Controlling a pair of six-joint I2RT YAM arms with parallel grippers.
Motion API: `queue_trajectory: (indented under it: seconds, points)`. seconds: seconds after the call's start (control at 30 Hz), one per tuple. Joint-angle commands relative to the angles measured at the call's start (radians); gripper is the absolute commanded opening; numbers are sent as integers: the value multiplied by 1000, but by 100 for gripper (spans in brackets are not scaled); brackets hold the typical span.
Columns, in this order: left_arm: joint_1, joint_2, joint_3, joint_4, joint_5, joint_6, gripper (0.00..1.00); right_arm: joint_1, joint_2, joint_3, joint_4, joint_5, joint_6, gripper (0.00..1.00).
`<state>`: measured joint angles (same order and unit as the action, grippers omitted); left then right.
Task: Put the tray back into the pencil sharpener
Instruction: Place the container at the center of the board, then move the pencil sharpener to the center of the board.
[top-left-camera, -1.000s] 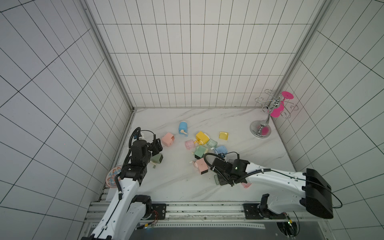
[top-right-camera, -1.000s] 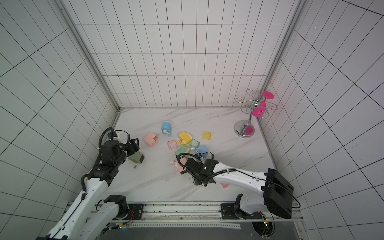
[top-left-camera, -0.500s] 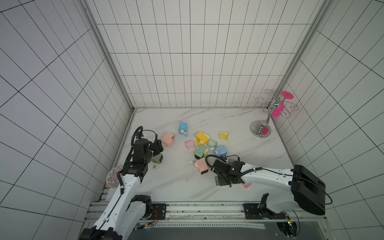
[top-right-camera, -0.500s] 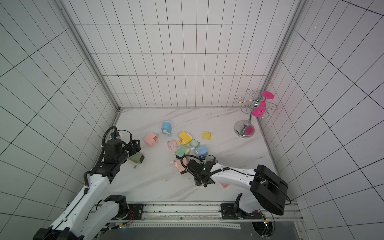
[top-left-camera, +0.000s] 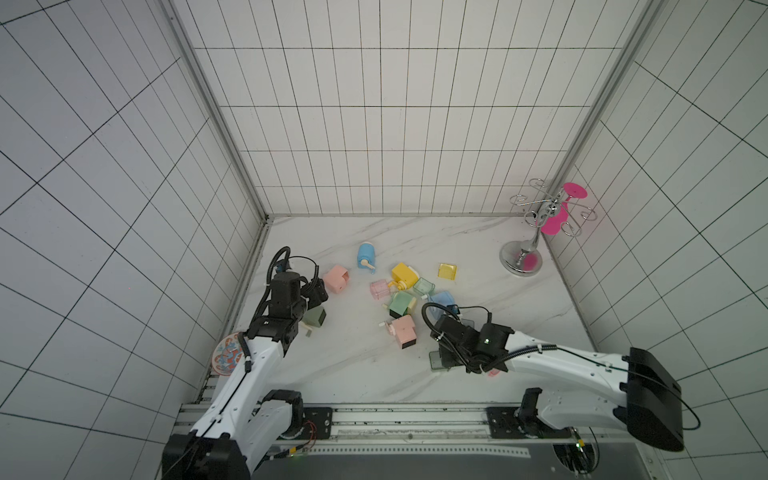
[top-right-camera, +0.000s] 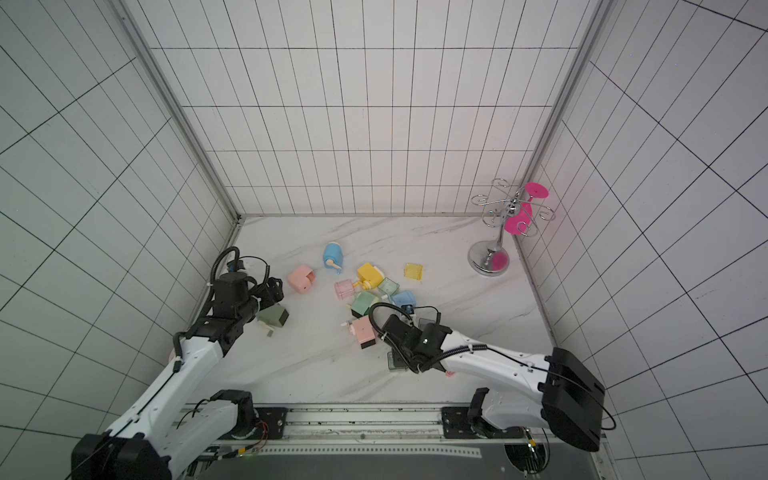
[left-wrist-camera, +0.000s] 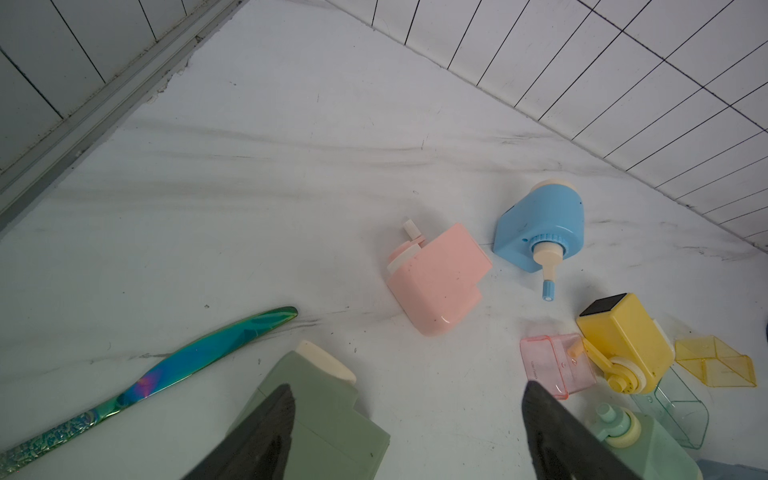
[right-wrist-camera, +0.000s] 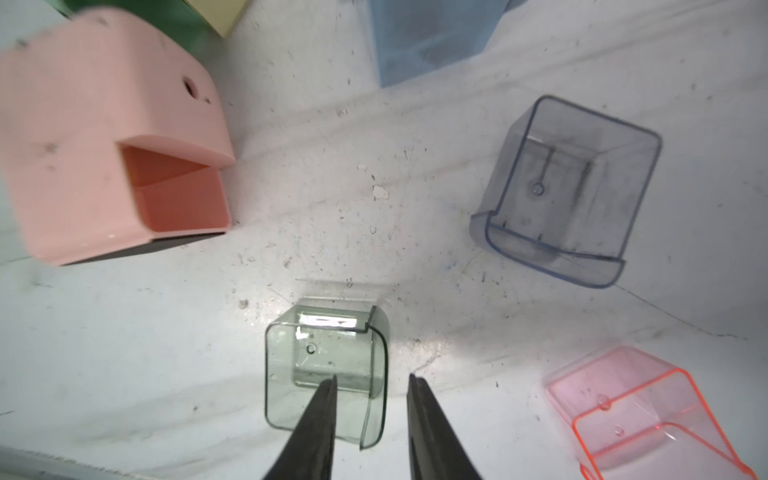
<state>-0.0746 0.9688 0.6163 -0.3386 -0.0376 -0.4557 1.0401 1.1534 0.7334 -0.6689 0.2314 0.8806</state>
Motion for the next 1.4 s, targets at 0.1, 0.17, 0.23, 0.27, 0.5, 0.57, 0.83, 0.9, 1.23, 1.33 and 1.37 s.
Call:
queue_trajectory:
  seconds: [0.1, 0.17, 0.23, 0.27, 0.5, 0.57, 0.83, 0.9, 1.23, 1.33, 1.37]
  points:
    - [5, 92, 37, -16, -82, 2, 89, -18, -187, -90, 3, 104, -17, 33]
    - [4, 133, 49, -27, -88, -7, 89, -33, -199, -97, 11, 96, -17, 33]
    - [4, 177, 64, -44, -94, -12, 91, -39, -195, -96, 12, 91, -16, 33]
    - [4, 202, 73, -52, -102, -14, 92, -40, -192, -96, 14, 89, -37, 33]
    - [2, 332, 147, -142, -167, -42, 97, -47, -206, -111, 38, 85, -56, 33]
    - [-2, 349, 157, -162, -174, -64, 97, -52, -211, -115, 38, 83, -61, 33]
    - [-86, 379, 190, -278, -312, -167, 97, -65, -228, -131, 40, 73, -65, 33]
    - [-113, 399, 200, -304, -336, -195, 97, -68, -230, -133, 40, 71, -66, 33]
    - [-202, 499, 243, -364, -340, -306, 97, -74, -255, -146, 40, 60, -68, 33]
    - [-211, 511, 243, -358, -334, -332, 96, -75, -260, -149, 38, 57, -66, 33]
    - [-211, 517, 241, -354, -332, -338, 94, -74, -262, -149, 37, 57, -66, 33]
